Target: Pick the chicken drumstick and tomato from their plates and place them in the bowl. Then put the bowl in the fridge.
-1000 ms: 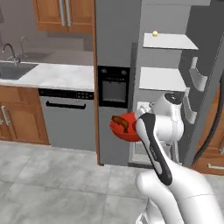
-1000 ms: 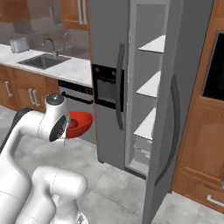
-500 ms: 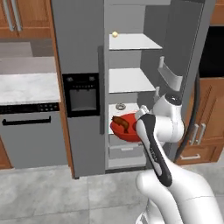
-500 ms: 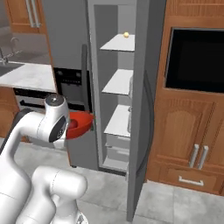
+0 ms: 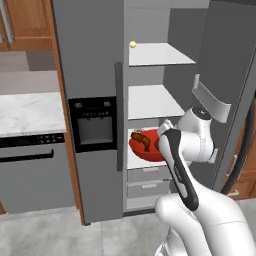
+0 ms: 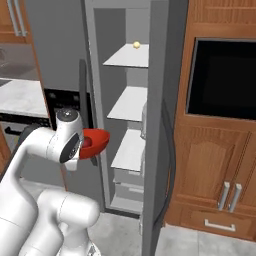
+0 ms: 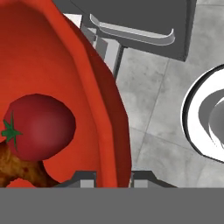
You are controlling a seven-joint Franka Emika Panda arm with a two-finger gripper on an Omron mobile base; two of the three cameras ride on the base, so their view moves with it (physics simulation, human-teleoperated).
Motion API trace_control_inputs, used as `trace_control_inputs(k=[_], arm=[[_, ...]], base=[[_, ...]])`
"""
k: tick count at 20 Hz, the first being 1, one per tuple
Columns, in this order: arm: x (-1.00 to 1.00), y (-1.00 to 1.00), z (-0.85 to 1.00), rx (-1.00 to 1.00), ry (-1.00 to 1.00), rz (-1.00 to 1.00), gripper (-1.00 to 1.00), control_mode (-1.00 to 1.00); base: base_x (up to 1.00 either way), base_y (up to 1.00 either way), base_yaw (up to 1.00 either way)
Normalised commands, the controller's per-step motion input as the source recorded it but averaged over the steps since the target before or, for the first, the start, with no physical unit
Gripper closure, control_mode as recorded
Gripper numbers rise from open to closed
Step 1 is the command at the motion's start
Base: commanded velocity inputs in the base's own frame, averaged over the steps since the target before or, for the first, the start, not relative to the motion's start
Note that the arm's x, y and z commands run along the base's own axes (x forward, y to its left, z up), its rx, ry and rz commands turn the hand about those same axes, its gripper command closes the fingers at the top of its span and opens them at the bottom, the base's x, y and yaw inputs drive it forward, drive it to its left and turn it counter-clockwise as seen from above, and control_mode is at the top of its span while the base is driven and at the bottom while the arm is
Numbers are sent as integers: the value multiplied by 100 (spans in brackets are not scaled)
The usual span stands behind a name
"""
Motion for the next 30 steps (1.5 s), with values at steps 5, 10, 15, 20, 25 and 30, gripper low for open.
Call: trace_control_inputs(k=[5,10,15,20,25,30], arm=[[0,0,0,0,0,0,100,100],[0,0,0,0,0,0,100,100],[0,0,0,0,0,0,100,100],[0,0,0,0,0,0,100,100],[0,0,0,0,0,0,100,100],[0,0,0,0,0,0,100,100]], base=[[64,18,-14],[42,12,-33],[47,22,-24],[48,29,-5],[15,3,0],[0,0,0]])
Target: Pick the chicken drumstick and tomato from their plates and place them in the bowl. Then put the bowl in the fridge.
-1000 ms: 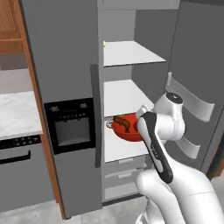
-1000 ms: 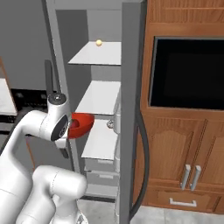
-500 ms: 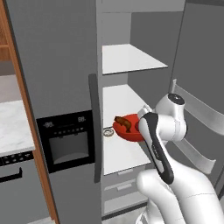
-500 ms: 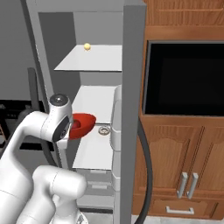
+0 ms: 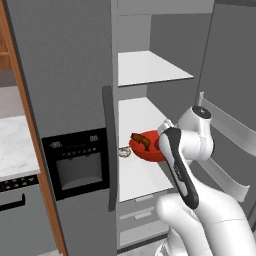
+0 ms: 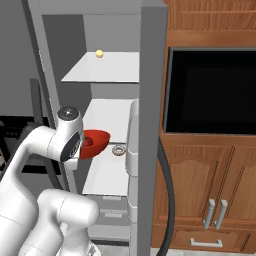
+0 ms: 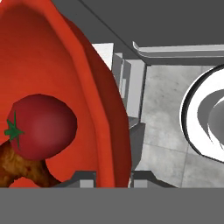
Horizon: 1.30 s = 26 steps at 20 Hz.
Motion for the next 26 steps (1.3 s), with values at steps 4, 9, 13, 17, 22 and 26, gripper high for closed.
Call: trace_control_inputs(k=[4,9,13,17,22,26], arm=[[0,0,0,0,0,0,100,100],[0,0,0,0,0,0,100,100],[0,0,0,0,0,0,100,100],[0,0,0,0,0,0,100,-100],[0,0,0,0,0,0,100,-100],[-1,0,0,0,0,0,100,-100]], base=[[0,0,0],[0,0,0],[0,0,0],[0,0,0],[0,0,0],[0,0,0]])
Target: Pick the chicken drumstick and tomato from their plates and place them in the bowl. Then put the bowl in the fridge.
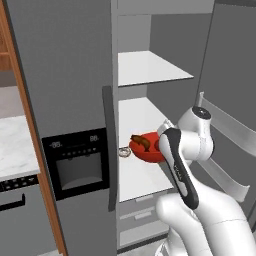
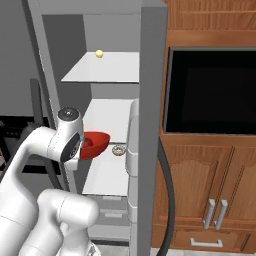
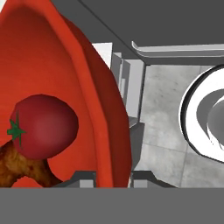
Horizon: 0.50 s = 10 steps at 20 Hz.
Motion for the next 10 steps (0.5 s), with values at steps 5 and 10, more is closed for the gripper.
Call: trace_control_inputs(k=[5,10], arm=[[0,0,5,2,-14,-1,100,-100],[9,0,24,1,-40,-8,100,-100]], base=[[0,0,0],[0,0,0]])
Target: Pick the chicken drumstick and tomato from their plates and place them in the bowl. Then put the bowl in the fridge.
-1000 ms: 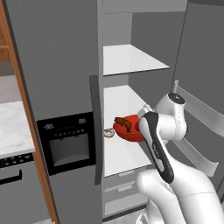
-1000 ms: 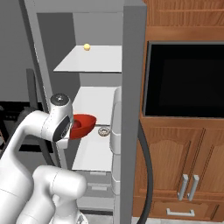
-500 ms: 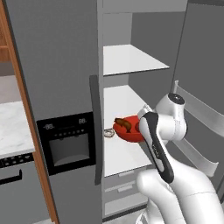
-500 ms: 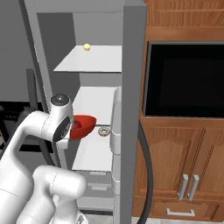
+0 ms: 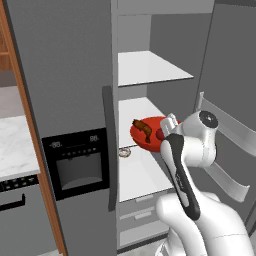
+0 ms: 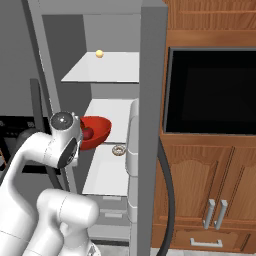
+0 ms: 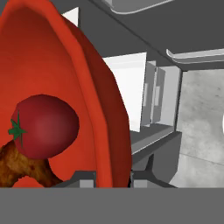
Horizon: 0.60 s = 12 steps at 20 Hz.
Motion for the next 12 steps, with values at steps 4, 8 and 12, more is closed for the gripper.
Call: trace_control_inputs(k=[4,8,12], arm=[[16,-1,22,0,-42,-7,100,-100],[35,0,17,0,-18,-1,100,-100],[34,-8,16,0,1,0,100,-100]], base=[[0,0,0],[0,0,0],[0,0,0]])
